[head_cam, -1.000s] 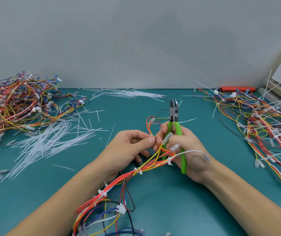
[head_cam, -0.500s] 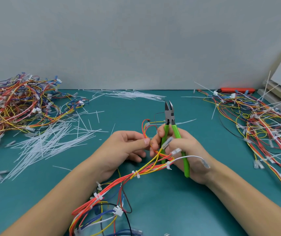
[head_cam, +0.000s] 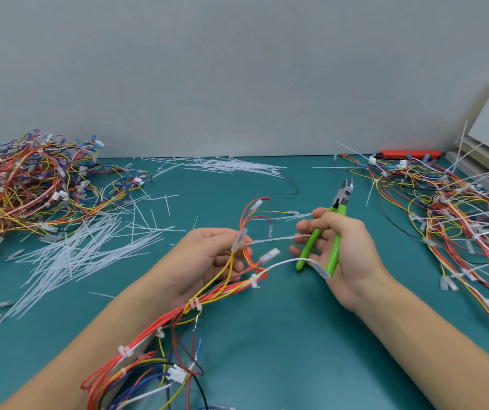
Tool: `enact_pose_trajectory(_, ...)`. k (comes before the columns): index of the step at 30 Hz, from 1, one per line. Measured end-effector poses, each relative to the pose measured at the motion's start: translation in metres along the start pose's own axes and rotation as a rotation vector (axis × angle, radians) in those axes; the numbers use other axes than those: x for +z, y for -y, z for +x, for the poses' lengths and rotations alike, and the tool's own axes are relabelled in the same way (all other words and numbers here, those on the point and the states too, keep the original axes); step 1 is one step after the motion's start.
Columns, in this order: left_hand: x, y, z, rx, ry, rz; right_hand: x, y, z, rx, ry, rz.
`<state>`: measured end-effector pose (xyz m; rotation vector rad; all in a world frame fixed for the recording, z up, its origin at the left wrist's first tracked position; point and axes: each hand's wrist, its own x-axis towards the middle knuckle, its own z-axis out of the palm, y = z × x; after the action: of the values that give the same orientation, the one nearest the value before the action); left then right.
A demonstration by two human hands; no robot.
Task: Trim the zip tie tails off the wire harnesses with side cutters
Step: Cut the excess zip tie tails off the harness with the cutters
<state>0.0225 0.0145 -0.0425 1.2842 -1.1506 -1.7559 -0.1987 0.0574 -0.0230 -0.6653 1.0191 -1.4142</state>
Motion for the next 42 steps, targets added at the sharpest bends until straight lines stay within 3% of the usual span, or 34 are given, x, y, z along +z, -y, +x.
enact_pose_trajectory(7, -0.004, -0.001, -0.005, 0.067, 0.157, -0.037, -0.003, 0.003, 0.002, 0.028, -0.037, 0.018)
enact_pose_trajectory(12, 0.0, -0.002, -0.018, 0.104, 0.257, -0.019, -0.002, 0.005, 0.003, 0.094, 0.064, 0.158)
enact_pose_trajectory(18, 0.007, -0.008, -0.032, 0.153, 0.217, 0.059, -0.002, 0.005, 0.003, 0.12, 0.184, 0.143)
enact_pose_trajectory(25, 0.006, -0.007, -0.033, 0.15, 0.194, 0.052, -0.004, 0.006, 0.007, 0.06, 0.118, 0.151)
enact_pose_trajectory(32, 0.007, -0.008, -0.036, 0.157, 0.209, 0.086, -0.006, 0.007, 0.008, 0.135, 0.1, 0.222)
enact_pose_trajectory(42, 0.008, -0.007, -0.035, 0.163, 0.19, 0.09, -0.02, 0.028, 0.011, -0.008, 0.103, 0.417)
